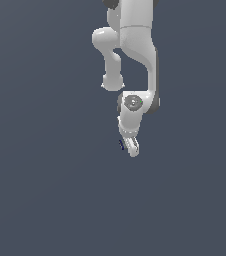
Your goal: Pick up the object and move it to a goal position.
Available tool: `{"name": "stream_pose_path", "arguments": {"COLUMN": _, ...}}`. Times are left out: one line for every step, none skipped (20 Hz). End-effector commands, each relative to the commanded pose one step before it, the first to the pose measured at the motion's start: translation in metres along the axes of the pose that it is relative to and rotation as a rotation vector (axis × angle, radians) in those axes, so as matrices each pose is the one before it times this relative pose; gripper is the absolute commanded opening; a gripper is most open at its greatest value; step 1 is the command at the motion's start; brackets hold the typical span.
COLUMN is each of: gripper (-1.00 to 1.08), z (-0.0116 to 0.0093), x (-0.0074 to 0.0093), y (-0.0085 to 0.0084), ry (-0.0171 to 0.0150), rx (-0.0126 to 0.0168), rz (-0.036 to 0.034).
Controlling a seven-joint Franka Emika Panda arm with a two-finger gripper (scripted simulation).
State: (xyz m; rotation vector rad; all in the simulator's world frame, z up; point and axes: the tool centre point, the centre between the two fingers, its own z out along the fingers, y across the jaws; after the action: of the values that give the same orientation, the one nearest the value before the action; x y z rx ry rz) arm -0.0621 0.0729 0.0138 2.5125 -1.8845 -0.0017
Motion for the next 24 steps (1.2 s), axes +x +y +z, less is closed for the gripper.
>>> {"name": "stream_pose_path", "arguments": {"gripper": -1.0, "z": 0.00128, "x": 0.00002, "y": -0.0006, "ry": 0.00004, "rx": 0.00134, "rz": 0.00009}}
{"name": "stream_pose_path", "arguments": {"gripper": -1.0, "z": 0.0, "x": 0.0, "y": 0.0, "ry": 0.0, "rx": 0.0, "rz": 0.0}}
{"name": "stream_pose_path", "arguments": {"gripper": -1.0, "z": 0.0, "x": 0.0, "y": 0.0, "ry": 0.0, "rx": 0.0, "rz": 0.0}}
{"name": "stream_pose_path", "arguments": {"gripper": -1.0, "z": 0.0, "x": 0.0, "y": 0.0, "ry": 0.0, "rx": 0.0, "rz": 0.0}}
{"name": "stream_pose_path", "arguments": {"gripper": -1.0, "z": 0.0, "x": 0.0, "y": 0.0, "ry": 0.0, "rx": 0.0, "rz": 0.0}}
{"name": "stream_pose_path", "arguments": {"gripper": -1.0, "z": 0.0, "x": 0.0, "y": 0.0, "ry": 0.0, "rx": 0.0, "rz": 0.0}}
{"name": "stream_pose_path", "arguments": {"gripper": -1.0, "z": 0.0, "x": 0.0, "y": 0.0, "ry": 0.0, "rx": 0.0, "rz": 0.0}}
{"name": "stream_pose_path", "arguments": {"gripper": -1.0, "z": 0.0, "x": 0.0, "y": 0.0, "ry": 0.0, "rx": 0.0, "rz": 0.0}}
{"name": "stream_pose_path", "arguments": {"gripper": -1.0, "z": 0.0, "x": 0.0, "y": 0.0, "ry": 0.0, "rx": 0.0, "rz": 0.0}}
{"name": "stream_pose_path", "arguments": {"gripper": -1.0, "z": 0.0, "x": 0.0, "y": 0.0, "ry": 0.0, "rx": 0.0, "rz": 0.0}}
{"name": "stream_pose_path", "arguments": {"gripper": -1.0, "z": -0.00062, "x": -0.00007, "y": -0.00047, "ry": 0.00003, "rx": 0.00118, "rz": -0.00019}}
{"name": "stream_pose_path", "arguments": {"gripper": -1.0, "z": -0.00027, "x": 0.00002, "y": 0.0, "ry": 0.0, "rx": 0.0, "rz": 0.0}}
{"name": "stream_pose_path", "arguments": {"gripper": -1.0, "z": -0.0008, "x": 0.00006, "y": 0.0, "ry": 0.0, "rx": 0.0, "rz": 0.0}}
{"name": "stream_pose_path", "arguments": {"gripper": -1.0, "z": -0.00133, "x": 0.00011, "y": 0.0, "ry": 0.0, "rx": 0.0, "rz": 0.0}}
{"name": "stream_pose_path", "arguments": {"gripper": -1.0, "z": -0.00186, "x": 0.00015, "y": 0.0, "ry": 0.0, "rx": 0.0, "rz": 0.0}}
{"name": "stream_pose_path", "arguments": {"gripper": -1.0, "z": -0.0024, "x": 0.0002, "y": 0.0, "ry": 0.0, "rx": 0.0, "rz": 0.0}}
{"name": "stream_pose_path", "arguments": {"gripper": -1.0, "z": -0.00294, "x": 0.00024, "y": 0.0, "ry": 0.0, "rx": 0.0, "rz": 0.0}}
{"name": "stream_pose_path", "arguments": {"gripper": -1.0, "z": -0.00349, "x": 0.00029, "y": 0.0, "ry": 0.0, "rx": 0.0, "rz": 0.0}}
{"name": "stream_pose_path", "arguments": {"gripper": -1.0, "z": -0.004, "x": 0.00061, "y": 0.00004, "ry": -0.00051, "rx": -0.00001, "rz": 0.00047}}
{"name": "stream_pose_path", "arguments": {"gripper": -1.0, "z": -0.00461, "x": 0.00039, "y": -0.00001, "ry": 0.0, "rx": 0.0, "rz": 0.0}}
{"name": "stream_pose_path", "arguments": {"gripper": -1.0, "z": -0.00519, "x": 0.00044, "y": -0.00001, "ry": 0.0, "rx": 0.0, "rz": 0.0}}
{"name": "stream_pose_path", "arguments": {"gripper": -1.0, "z": -0.00578, "x": 0.00049, "y": -0.00001, "ry": 0.0, "rx": 0.0, "rz": 0.0}}
{"name": "stream_pose_path", "arguments": {"gripper": -1.0, "z": -0.00638, "x": 0.00055, "y": -0.00002, "ry": 0.0, "rx": 0.0, "rz": 0.0}}
{"name": "stream_pose_path", "arguments": {"gripper": -1.0, "z": -0.00687, "x": 0.00083, "y": 0.0, "ry": -0.00025, "rx": -0.00016, "rz": 0.00038}}
